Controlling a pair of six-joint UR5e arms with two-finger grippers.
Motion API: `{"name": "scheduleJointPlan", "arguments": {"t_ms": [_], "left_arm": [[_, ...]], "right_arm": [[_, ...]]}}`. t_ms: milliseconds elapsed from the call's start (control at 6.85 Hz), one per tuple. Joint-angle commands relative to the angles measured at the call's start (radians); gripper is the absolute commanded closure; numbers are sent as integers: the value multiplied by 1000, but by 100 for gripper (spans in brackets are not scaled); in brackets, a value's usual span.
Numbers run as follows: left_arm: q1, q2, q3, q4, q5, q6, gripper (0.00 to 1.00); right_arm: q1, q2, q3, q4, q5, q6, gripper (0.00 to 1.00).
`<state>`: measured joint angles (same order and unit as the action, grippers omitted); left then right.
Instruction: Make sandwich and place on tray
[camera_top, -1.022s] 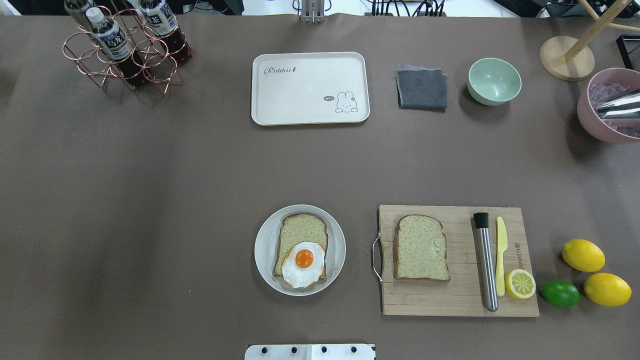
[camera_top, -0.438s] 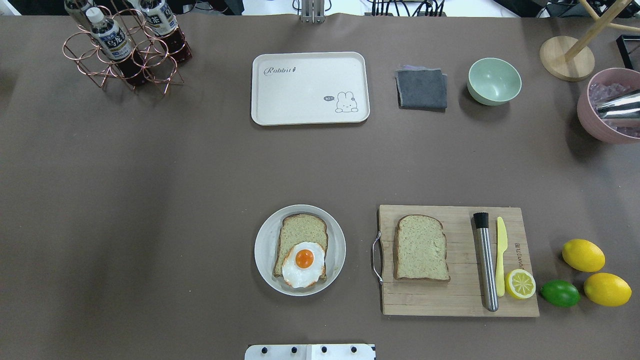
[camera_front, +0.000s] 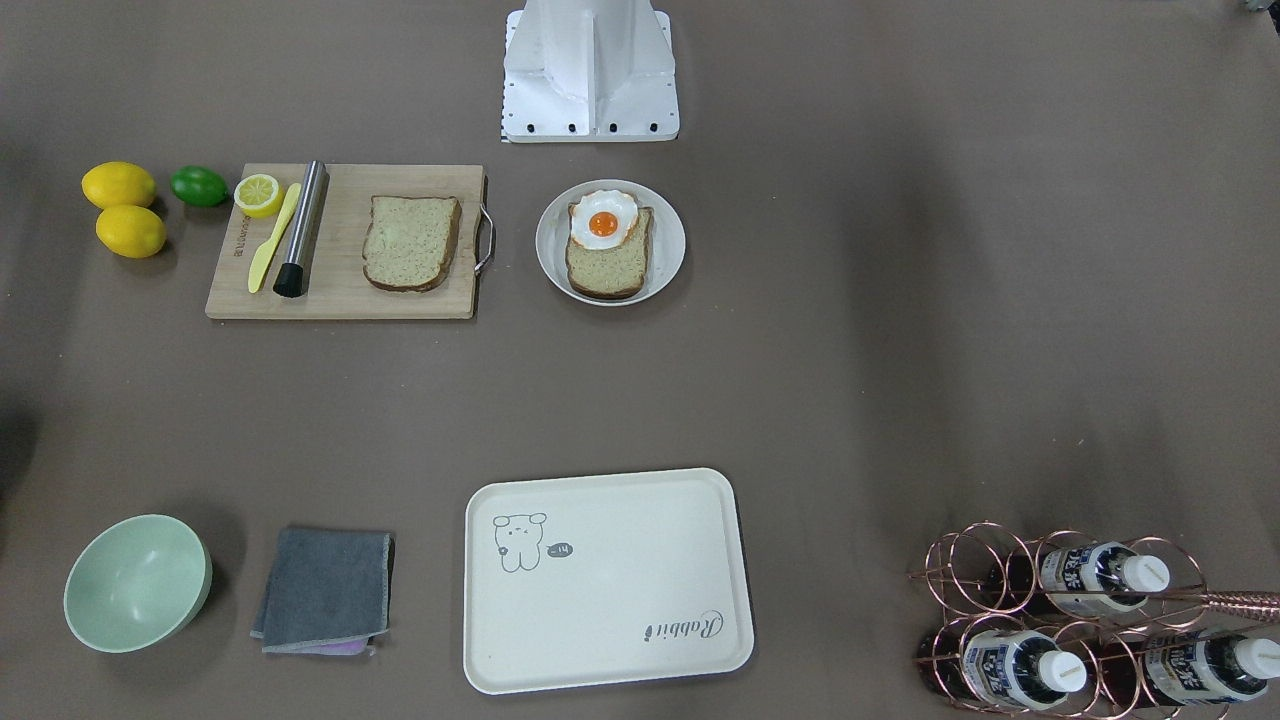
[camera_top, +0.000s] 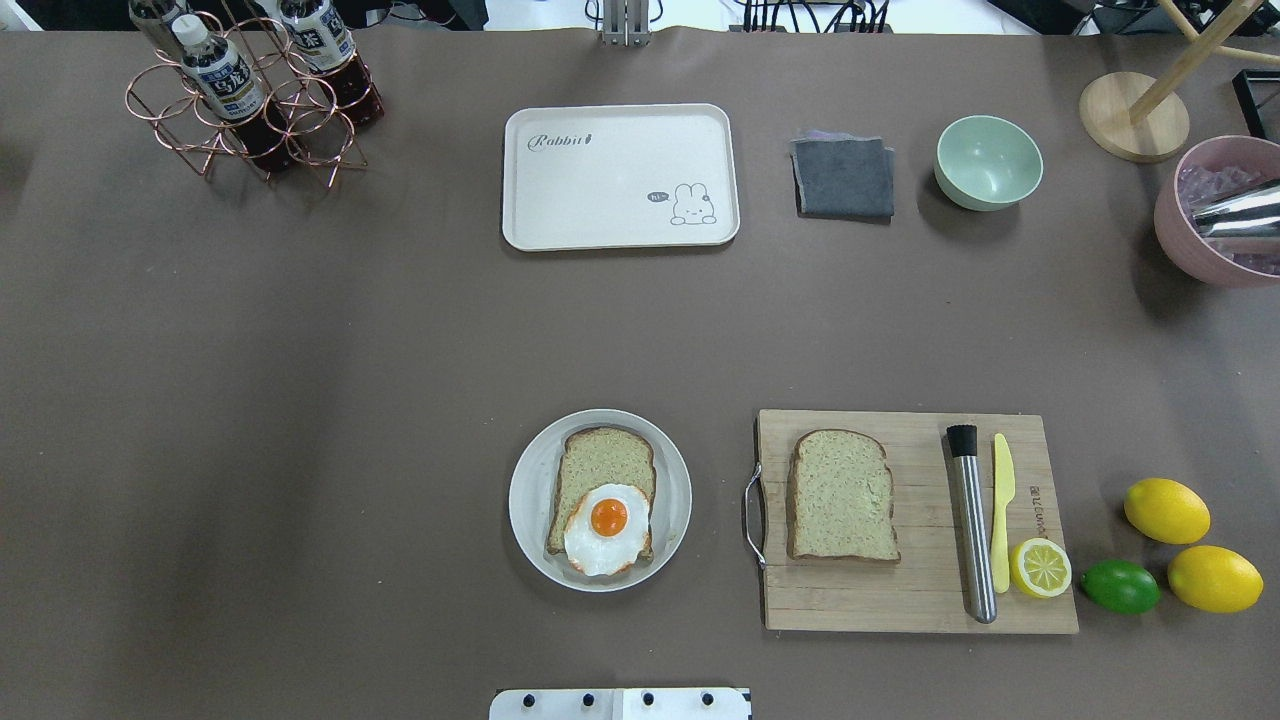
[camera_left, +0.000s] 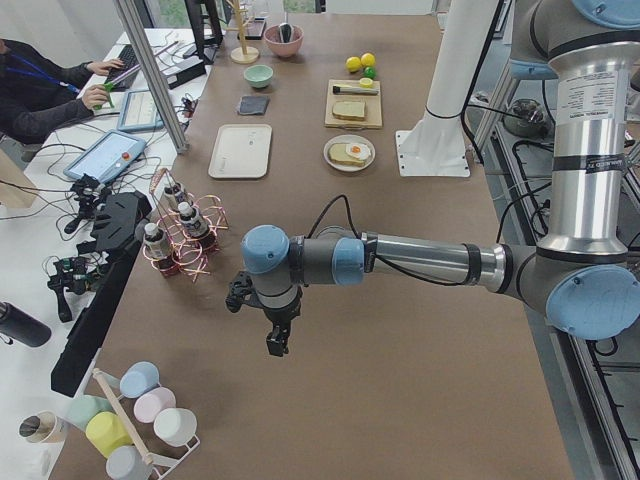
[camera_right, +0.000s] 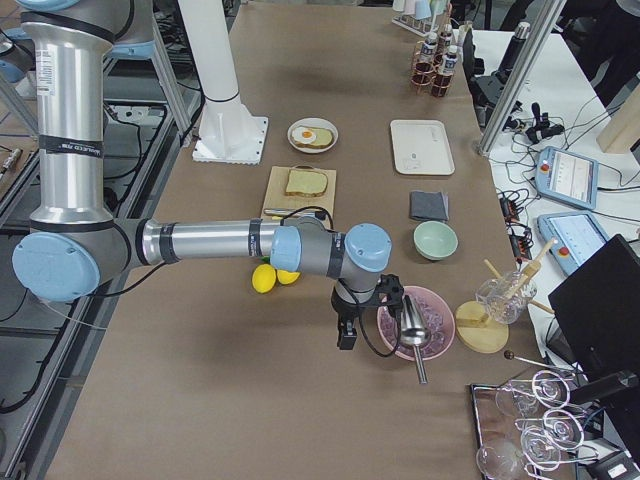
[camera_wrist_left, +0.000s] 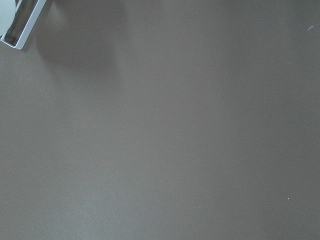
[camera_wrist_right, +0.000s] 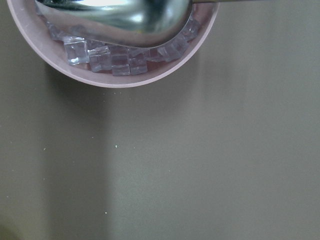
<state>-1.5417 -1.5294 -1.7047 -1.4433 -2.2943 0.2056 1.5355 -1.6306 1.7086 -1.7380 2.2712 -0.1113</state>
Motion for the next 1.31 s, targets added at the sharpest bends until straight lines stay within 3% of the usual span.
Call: {"name": "scheduleJointPlan", "arguments": {"t_ms": [0,876,1168], "left_arm": [[0,0,0,0,0,0,1],[0,0,-4,0,-2,0,1],[0,-1,-4,3,-77,0,1]], "right_arm": [[0,0,0,2,1,-1,0],[0,0,0,2,37,1,0],[0,-5,0,0,50,1,0]]}}
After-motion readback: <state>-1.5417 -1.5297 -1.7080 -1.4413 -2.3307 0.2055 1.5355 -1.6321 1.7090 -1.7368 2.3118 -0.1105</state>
